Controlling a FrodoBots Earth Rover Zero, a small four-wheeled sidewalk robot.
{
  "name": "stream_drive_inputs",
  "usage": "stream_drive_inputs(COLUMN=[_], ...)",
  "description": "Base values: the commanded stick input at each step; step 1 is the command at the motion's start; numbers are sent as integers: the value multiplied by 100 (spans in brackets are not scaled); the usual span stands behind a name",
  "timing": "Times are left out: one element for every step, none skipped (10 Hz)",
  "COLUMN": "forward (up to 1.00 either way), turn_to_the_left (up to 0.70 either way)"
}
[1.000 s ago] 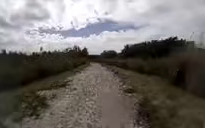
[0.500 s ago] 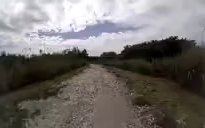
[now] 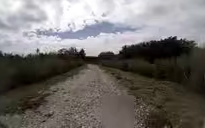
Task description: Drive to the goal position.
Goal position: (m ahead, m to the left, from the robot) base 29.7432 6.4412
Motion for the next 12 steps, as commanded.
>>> stream_drive_inputs(forward=[85, 85, 85, 85, 85, 85, 85, 85, 85, 85, 85, 85], turn_to_the_left=[34, 34, 21, 0, 0, 0, 0, 0, 0, 0, 0, 0])
